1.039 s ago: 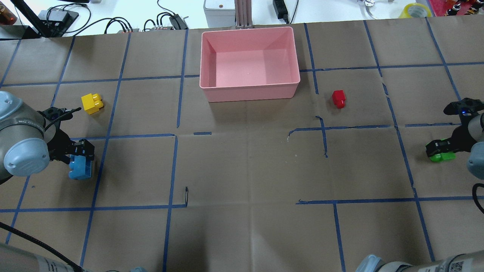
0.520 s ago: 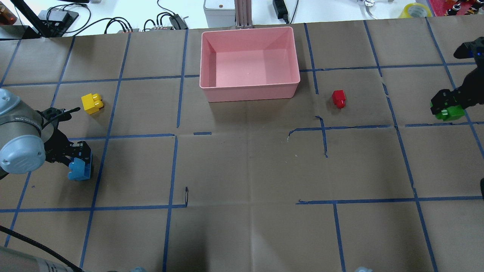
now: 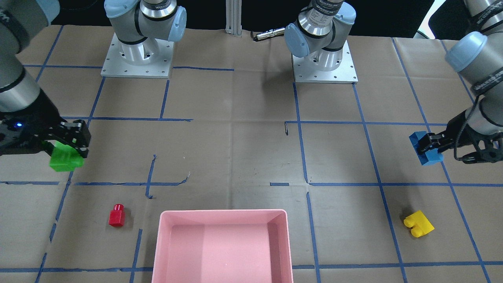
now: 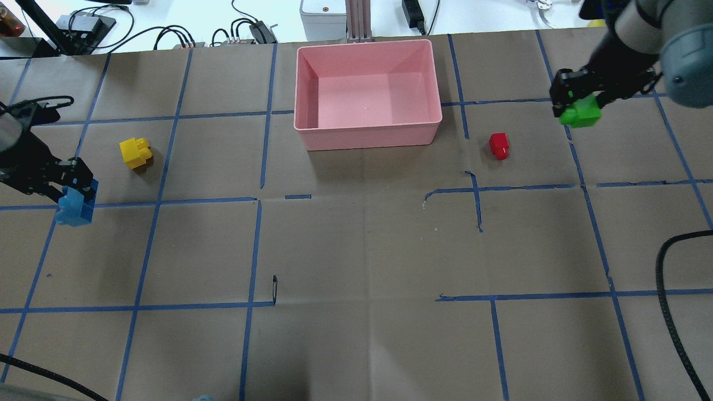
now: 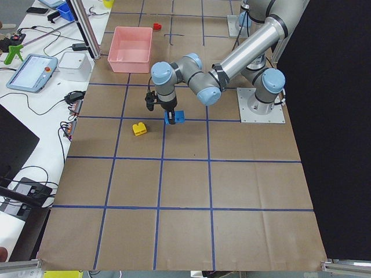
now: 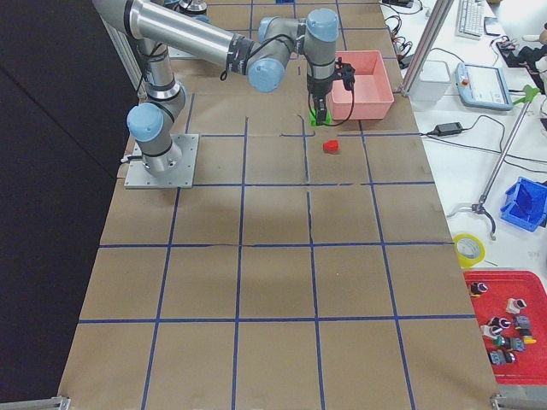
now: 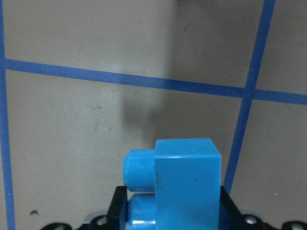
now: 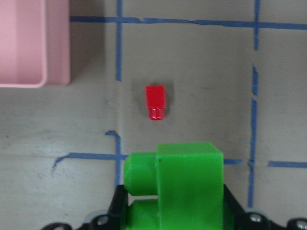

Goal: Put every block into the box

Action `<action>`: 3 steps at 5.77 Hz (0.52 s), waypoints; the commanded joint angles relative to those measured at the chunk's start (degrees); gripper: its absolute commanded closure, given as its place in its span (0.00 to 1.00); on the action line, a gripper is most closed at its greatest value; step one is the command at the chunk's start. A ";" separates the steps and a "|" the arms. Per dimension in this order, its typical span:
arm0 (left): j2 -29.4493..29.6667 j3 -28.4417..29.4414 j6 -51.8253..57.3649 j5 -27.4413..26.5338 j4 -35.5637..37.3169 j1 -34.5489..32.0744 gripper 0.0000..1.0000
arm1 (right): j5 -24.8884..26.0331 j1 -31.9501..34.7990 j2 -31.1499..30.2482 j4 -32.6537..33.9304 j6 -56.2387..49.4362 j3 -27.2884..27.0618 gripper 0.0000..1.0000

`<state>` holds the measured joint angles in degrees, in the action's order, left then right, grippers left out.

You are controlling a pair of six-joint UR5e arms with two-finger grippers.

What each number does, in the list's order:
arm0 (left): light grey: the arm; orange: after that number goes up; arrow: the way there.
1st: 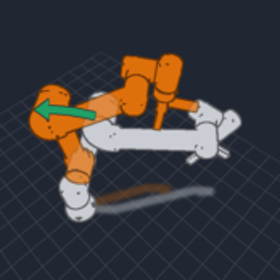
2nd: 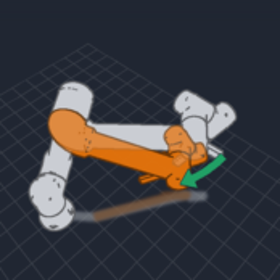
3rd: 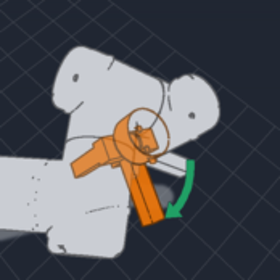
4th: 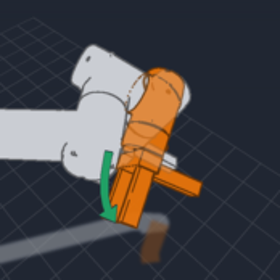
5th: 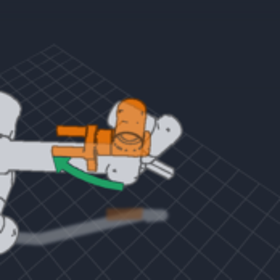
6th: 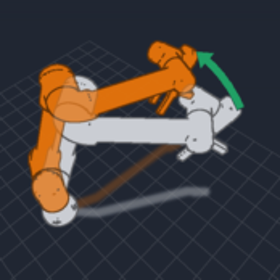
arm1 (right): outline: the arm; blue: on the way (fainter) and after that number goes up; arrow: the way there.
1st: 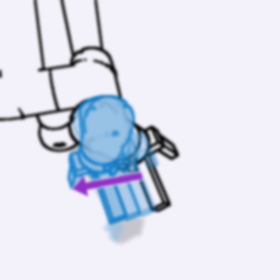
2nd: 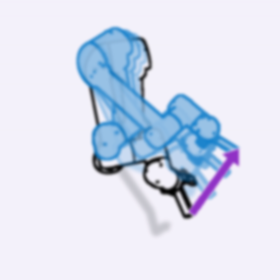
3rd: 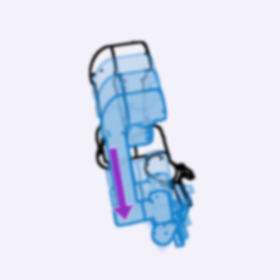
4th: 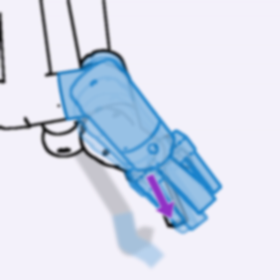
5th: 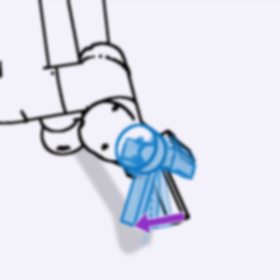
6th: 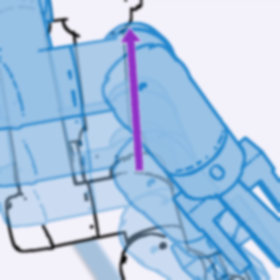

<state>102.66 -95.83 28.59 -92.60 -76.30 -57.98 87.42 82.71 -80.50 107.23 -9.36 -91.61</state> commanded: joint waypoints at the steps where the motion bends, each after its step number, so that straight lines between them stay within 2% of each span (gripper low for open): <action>1: -2.28 12.72 2.00 0.14 -12.59 -4.74 0.89 | -1.72 14.61 8.99 0.95 19.36 9.82 0.93; 2: -2.55 14.69 2.00 1.27 -13.43 -7.38 0.89 | -5.20 18.42 14.70 7.66 25.21 12.83 0.92; 3: -2.03 15.06 1.91 3.81 -13.09 -10.28 0.89 | -9.59 19.76 19.10 11.03 28.49 15.65 0.91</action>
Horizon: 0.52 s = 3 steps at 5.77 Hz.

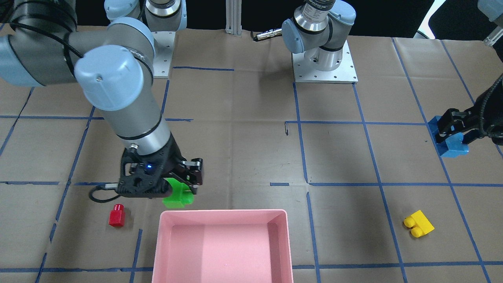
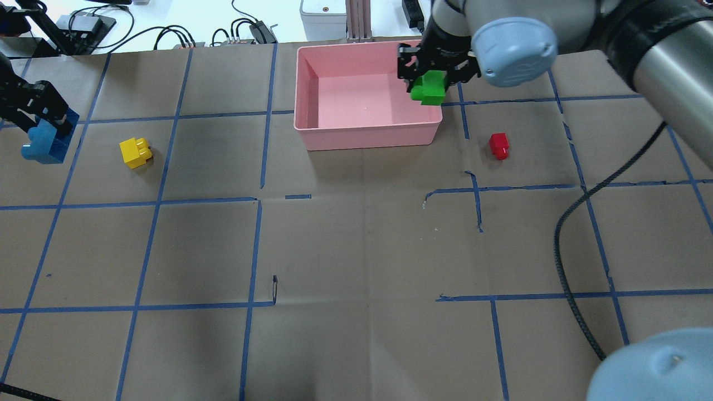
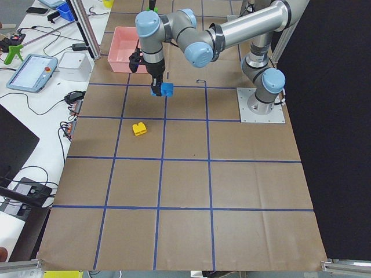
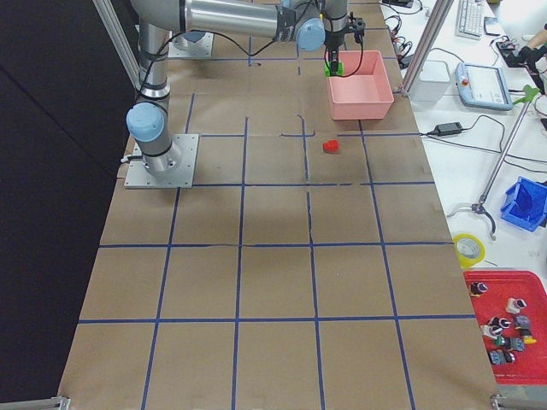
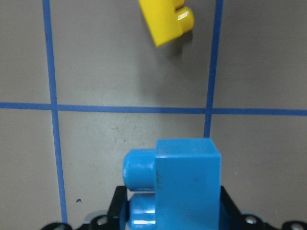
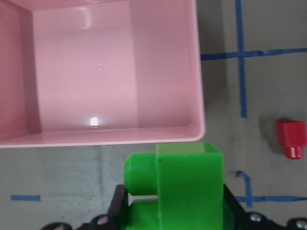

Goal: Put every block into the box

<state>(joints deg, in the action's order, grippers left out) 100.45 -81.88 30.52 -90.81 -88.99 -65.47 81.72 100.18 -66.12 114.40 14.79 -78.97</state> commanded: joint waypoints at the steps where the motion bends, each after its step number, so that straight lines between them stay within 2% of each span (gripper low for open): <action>1: 0.97 1.20 -0.98 2.39 0.65 -7.34 0.89 | -4.37 3.09 7.91 5.46 4.46 6.08 0.91; 2: 2.71 2.42 -3.52 2.48 1.44 -11.65 0.89 | -10.56 3.18 10.98 10.44 4.20 8.63 0.80; 3: 6.30 5.56 -6.67 2.22 1.45 -14.83 0.89 | -10.70 3.53 11.54 9.88 3.76 9.70 0.01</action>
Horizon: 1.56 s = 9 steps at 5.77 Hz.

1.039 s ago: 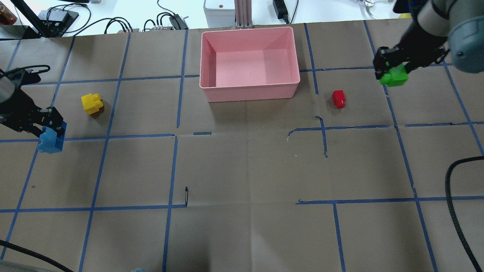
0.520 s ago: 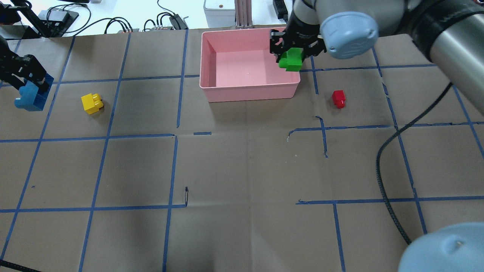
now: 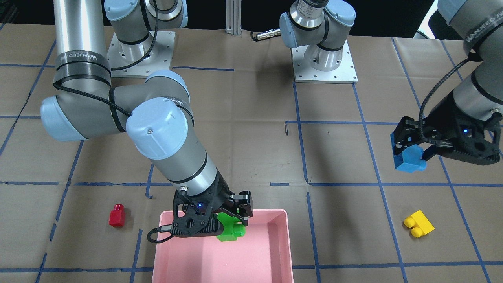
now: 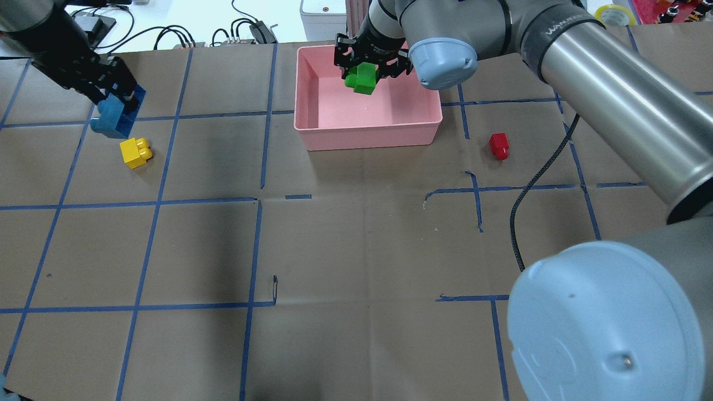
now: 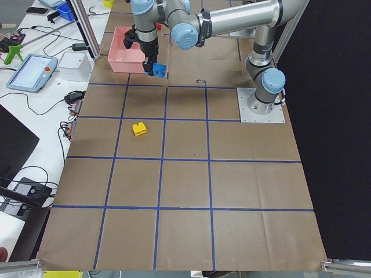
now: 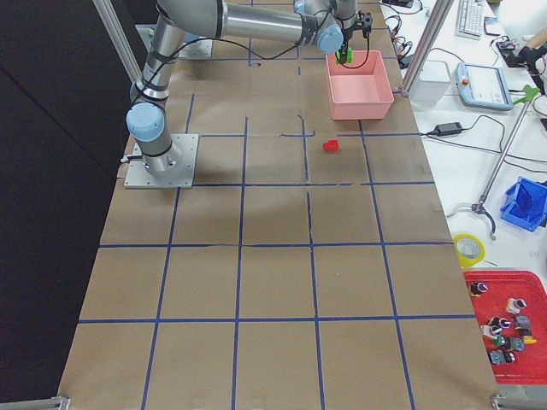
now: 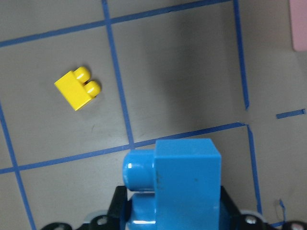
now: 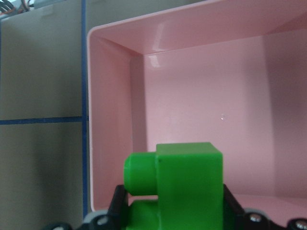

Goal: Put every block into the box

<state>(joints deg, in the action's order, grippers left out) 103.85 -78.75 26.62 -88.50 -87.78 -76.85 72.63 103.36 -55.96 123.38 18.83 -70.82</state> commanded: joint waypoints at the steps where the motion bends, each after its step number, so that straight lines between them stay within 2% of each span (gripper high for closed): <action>1: 7.02 6.55 -6.02 -0.36 0.24 -6.53 0.89 | -0.92 0.52 1.12 0.64 -0.98 0.95 0.00; 3: 13.71 13.51 -10.17 -0.19 0.33 -10.32 0.89 | 0.31 -1.04 0.15 0.20 -6.76 0.33 0.00; 4: 16.96 17.72 -11.49 -0.36 0.33 -11.90 0.89 | 3.37 -4.36 -2.64 -5.11 -14.88 -0.11 0.00; 5: 20.74 22.11 -15.07 -0.45 0.24 -14.62 0.89 | 3.75 -9.36 -6.32 -13.26 -25.66 -1.15 0.00; 6: 24.60 25.98 -20.68 -0.27 0.33 -18.12 0.89 | 13.84 -13.58 -9.84 -16.38 -29.86 -4.04 0.03; 7: 29.78 31.33 -27.61 -0.27 0.42 -22.33 0.89 | 18.21 -15.89 -10.40 -16.15 -30.16 -6.24 0.07; 8: 33.31 35.56 -32.72 -0.18 0.42 -25.42 0.89 | 17.73 -17.04 -9.10 -15.45 -31.12 -8.18 0.12; 9: 35.43 36.03 -34.34 -0.44 0.85 -26.67 0.89 | 17.90 -17.40 -8.39 -8.22 -31.31 -13.07 0.15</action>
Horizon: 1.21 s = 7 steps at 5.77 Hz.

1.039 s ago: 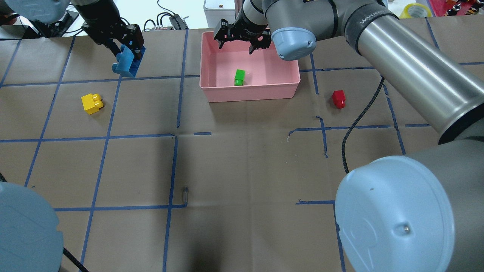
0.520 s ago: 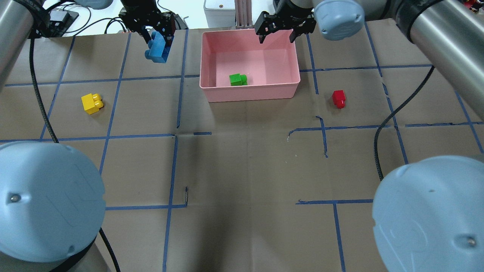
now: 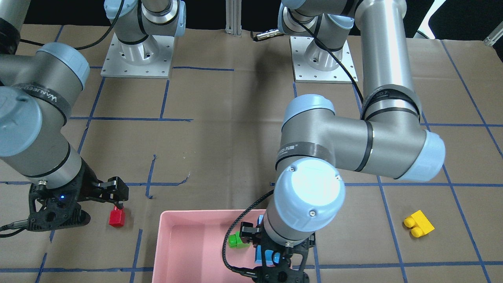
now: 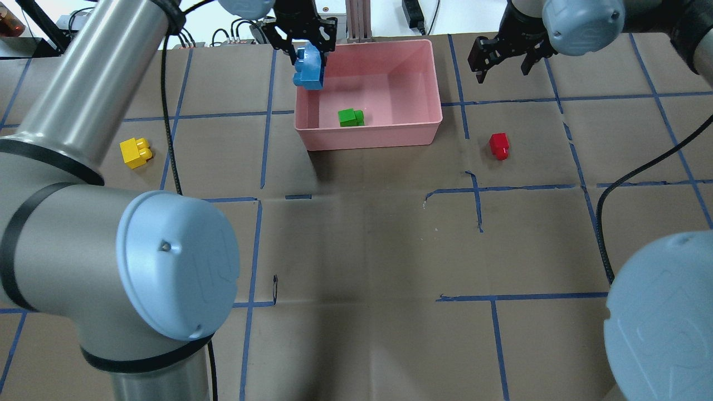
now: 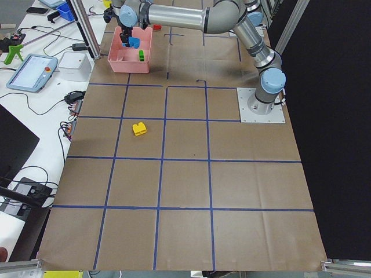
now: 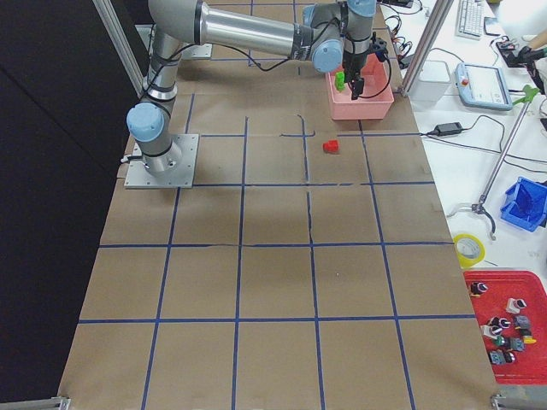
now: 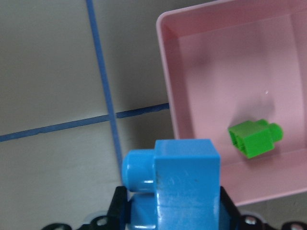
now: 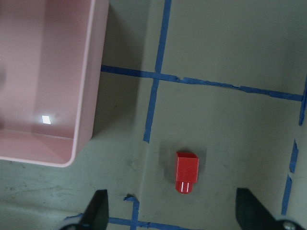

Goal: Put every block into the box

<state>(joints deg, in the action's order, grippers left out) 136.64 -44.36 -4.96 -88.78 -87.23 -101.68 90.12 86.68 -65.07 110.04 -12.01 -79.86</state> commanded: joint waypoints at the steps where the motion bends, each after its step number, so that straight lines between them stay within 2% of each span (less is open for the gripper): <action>1: 4.06 0.78 -2.94 -0.25 1.96 -1.86 0.88 | 0.14 -1.16 2.21 13.45 -0.47 -7.56 0.14; 2: 5.03 0.77 -3.12 -0.25 2.67 -1.95 0.83 | 0.05 -1.16 4.31 15.45 -0.38 -8.11 0.14; 3: 4.87 0.95 -3.30 -0.17 3.46 -2.03 0.24 | 0.05 -1.16 6.77 17.91 -0.38 -8.21 0.14; 4: 4.00 1.21 -3.56 -0.25 4.25 -2.03 0.01 | 0.05 -1.16 7.66 18.63 -0.38 -8.29 0.14; 5: 1.47 1.38 -3.47 -0.51 4.17 -1.60 0.01 | 0.14 -1.25 7.41 18.64 -0.38 -10.56 0.14; 7: -7.48 -1.06 -1.55 -0.26 -0.99 5.39 0.01 | 0.49 -2.91 6.36 21.35 -0.47 -16.45 0.14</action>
<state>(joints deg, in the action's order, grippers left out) 133.26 -44.18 -7.64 -89.20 -85.88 -99.78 90.56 84.68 -58.32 130.06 -12.46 -93.98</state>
